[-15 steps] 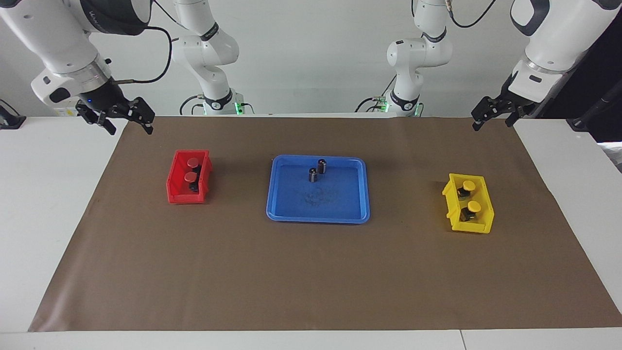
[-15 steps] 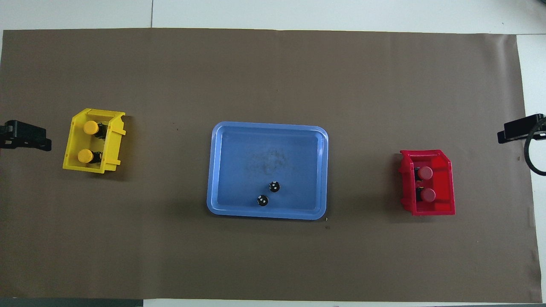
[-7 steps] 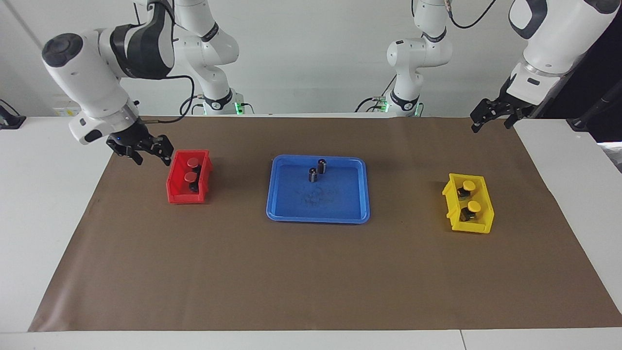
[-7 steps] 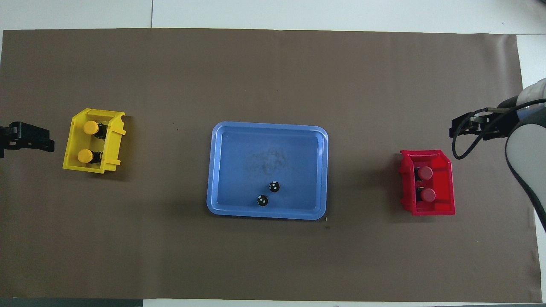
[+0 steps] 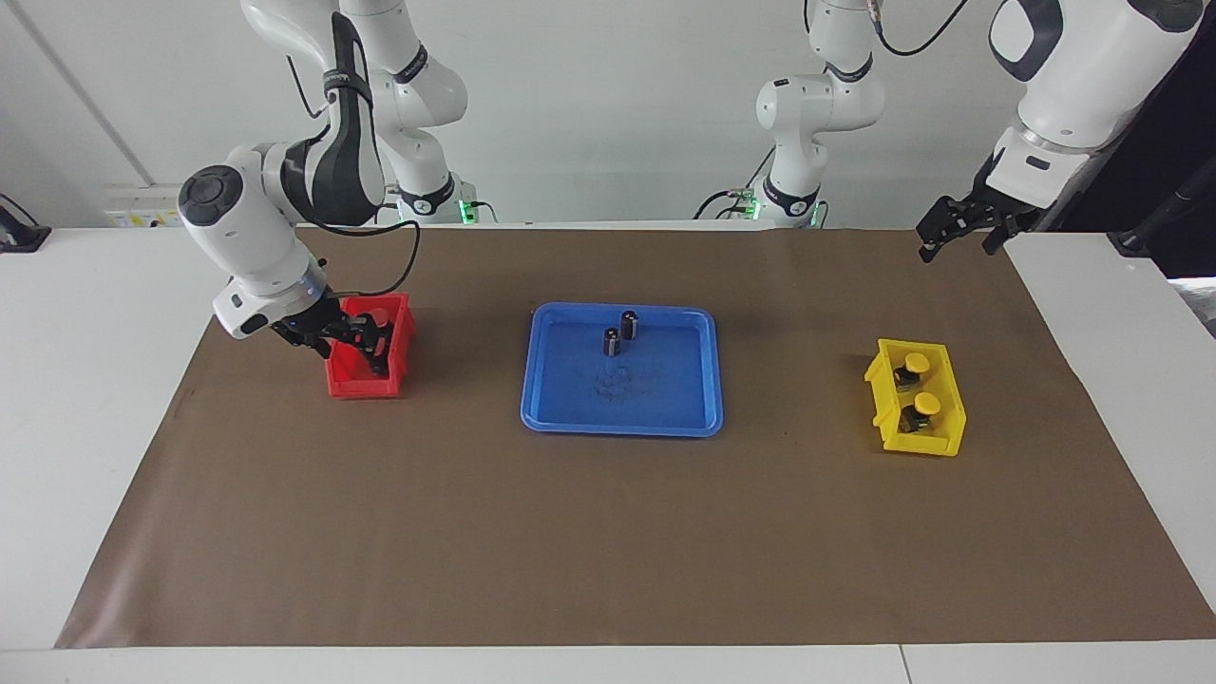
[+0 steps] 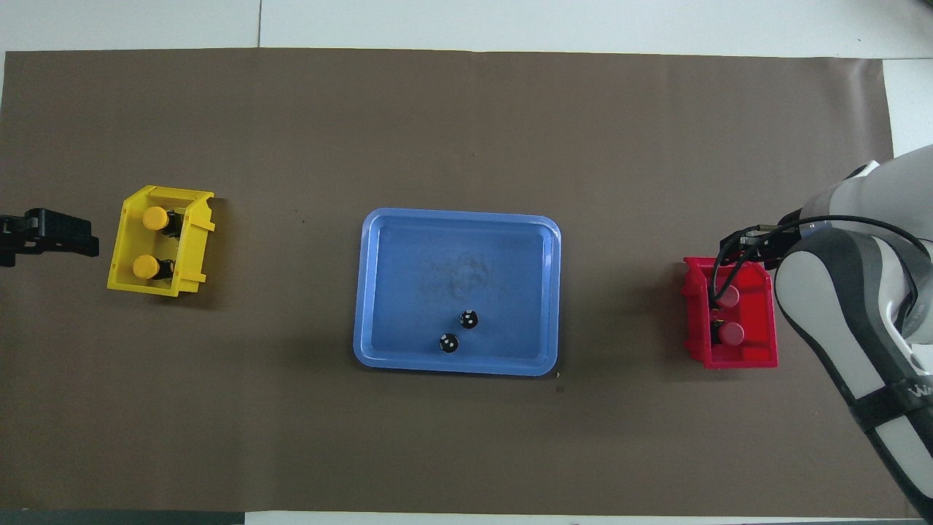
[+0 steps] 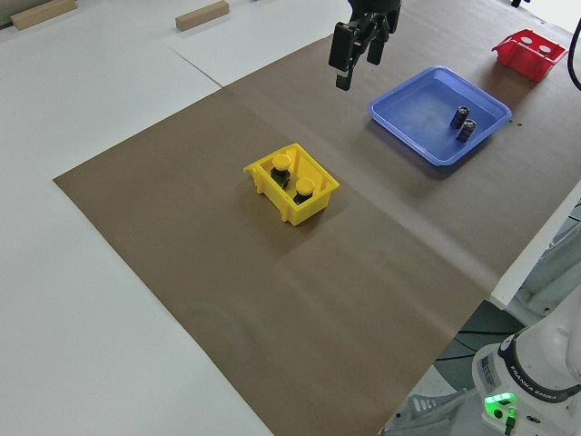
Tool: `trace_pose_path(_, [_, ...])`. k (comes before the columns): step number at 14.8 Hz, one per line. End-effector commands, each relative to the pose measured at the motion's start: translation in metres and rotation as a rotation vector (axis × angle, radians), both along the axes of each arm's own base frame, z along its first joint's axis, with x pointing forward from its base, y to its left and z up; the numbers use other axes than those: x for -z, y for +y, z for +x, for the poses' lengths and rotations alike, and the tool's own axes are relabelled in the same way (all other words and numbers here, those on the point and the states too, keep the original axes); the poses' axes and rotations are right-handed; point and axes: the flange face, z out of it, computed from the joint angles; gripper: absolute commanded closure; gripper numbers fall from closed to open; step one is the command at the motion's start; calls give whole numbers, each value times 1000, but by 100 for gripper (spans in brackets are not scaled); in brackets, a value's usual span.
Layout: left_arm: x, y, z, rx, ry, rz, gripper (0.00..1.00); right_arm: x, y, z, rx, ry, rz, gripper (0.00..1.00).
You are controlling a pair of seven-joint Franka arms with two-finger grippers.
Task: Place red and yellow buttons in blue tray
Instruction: 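Reach the right gripper to the red bin while the left gripper reaches the yellow bin, then grasp a red button with the right gripper while the left gripper grasps a yellow button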
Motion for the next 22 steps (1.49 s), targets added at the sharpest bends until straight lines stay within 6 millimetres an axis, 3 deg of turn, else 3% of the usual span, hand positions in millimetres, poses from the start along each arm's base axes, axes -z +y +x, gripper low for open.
trace_pose_path(1, [36, 13, 3, -18, -38, -12, 3, 6, 2, -21, -35, -23, 23, 33])
trace_pose_path(7, [123, 20, 45, -33, -69, -17, 5, 18, 1, -31, -69, -40, 25, 36])
trace_pose_path(13, [186, 41, 76, -71, -74, -20, 15, 30, -2, -35, -87, -32, 25, 36])
trace_pose_path(20, [193, 39, 91, -85, -99, -25, 26, 39, -5, -44, -99, -44, 23, 36])
trace_pose_path(22, [208, 33, 96, -96, -96, -26, 26, 40, -5, -45, -100, -42, 24, 36])
